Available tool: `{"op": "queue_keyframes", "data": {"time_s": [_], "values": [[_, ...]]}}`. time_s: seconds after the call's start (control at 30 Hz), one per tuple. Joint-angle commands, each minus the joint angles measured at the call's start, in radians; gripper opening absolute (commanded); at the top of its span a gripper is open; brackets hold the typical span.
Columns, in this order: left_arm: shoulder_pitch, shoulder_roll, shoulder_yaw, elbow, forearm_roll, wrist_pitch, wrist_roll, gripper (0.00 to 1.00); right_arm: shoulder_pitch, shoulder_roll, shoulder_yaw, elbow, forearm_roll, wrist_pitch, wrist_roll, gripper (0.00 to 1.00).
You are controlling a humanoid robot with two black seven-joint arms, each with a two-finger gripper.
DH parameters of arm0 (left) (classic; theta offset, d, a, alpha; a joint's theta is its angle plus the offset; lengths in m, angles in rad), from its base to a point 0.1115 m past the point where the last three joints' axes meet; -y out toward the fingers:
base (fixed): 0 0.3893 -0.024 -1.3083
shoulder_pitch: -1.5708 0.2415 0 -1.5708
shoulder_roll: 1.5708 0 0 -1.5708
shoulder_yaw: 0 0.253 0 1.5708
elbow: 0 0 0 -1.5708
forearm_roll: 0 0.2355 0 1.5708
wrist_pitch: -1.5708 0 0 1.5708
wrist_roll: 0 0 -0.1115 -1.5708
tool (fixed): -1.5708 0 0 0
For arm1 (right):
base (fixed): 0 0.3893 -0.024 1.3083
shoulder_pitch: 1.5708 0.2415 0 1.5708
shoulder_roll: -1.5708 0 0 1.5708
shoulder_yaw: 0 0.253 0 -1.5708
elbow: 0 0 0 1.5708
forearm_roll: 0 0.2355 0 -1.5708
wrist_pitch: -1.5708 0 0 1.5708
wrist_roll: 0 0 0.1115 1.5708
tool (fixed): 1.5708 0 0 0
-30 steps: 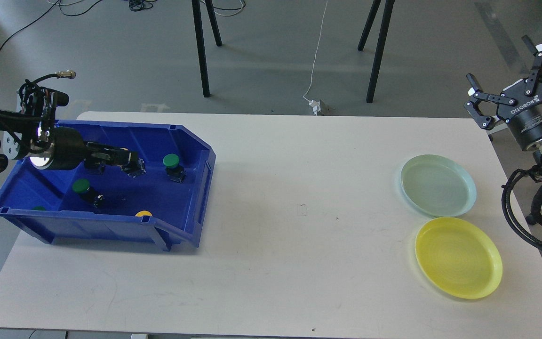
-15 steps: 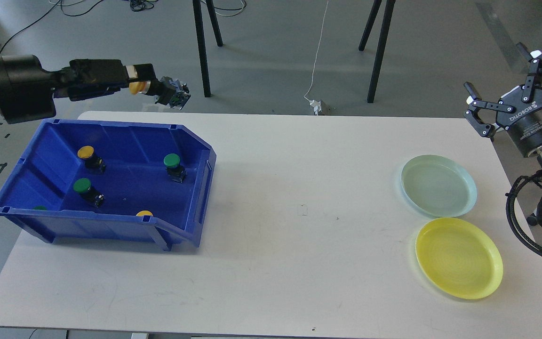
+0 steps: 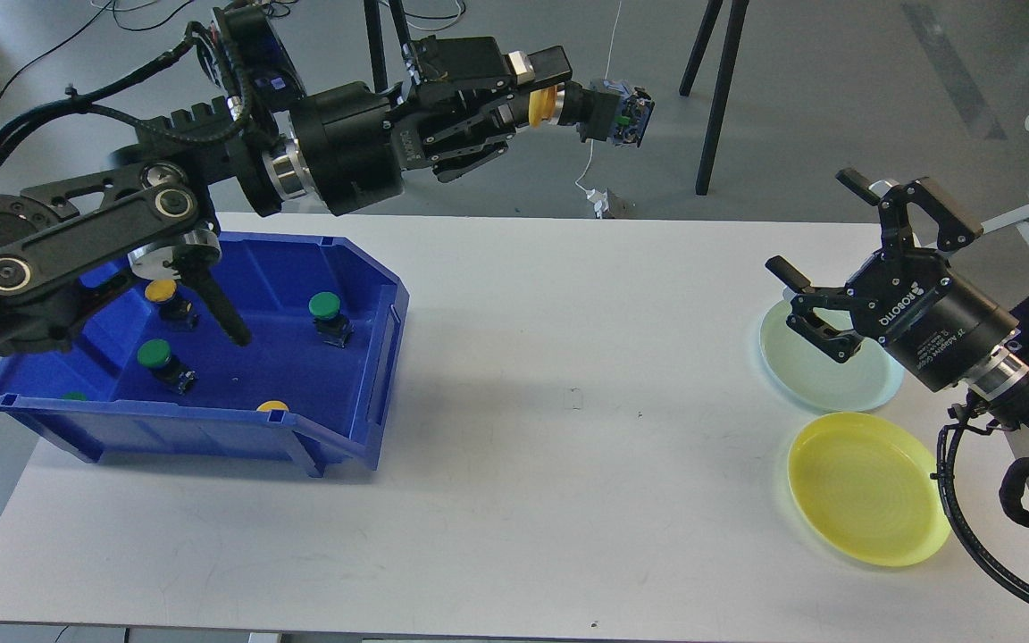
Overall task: Pass button and place on color plate
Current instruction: 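Hold the button up while moving the right gripper toward it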
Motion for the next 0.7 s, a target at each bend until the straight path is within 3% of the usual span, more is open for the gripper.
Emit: {"op": "queue_keyframes", "data": {"time_s": [0.0, 0.37, 0.67], "values": [[0.059, -0.054, 0.003, 0.054, 0.01, 0.003, 0.0, 0.09, -0.003, 0.016, -0.002, 0.014, 0.001, -0.005, -0.018, 0.99], [0.065, -0.06, 0.006, 0.052, 0.01, 0.031, 0.0, 0.09, 0.11, 0.14, -0.043, 0.017, 0.011, -0.118, -0.126, 0.99], [0.068, -0.06, 0.006, 0.049, 0.01, 0.033, 0.0, 0.09, 0.193, 0.22, -0.083, 0.014, 0.083, -0.16, -0.144, 0.99]]}}
